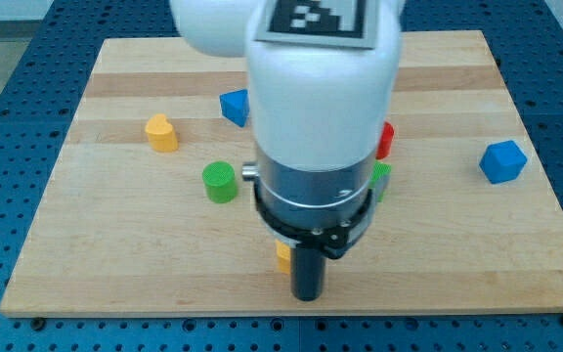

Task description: Slide the yellow hexagon towards the green star

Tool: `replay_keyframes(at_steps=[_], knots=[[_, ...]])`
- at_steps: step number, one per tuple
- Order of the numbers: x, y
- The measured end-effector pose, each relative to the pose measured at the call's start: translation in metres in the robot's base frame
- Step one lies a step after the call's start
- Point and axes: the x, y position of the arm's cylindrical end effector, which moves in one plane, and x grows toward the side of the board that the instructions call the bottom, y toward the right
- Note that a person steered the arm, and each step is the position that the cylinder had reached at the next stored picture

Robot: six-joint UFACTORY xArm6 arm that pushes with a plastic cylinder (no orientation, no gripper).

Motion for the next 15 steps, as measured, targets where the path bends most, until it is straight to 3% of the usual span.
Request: replay_keyframes(at_steps=[5,12,15], knots=[[-0.046,0.004],[-0.046,-0.062],[-0.065,-0.059]])
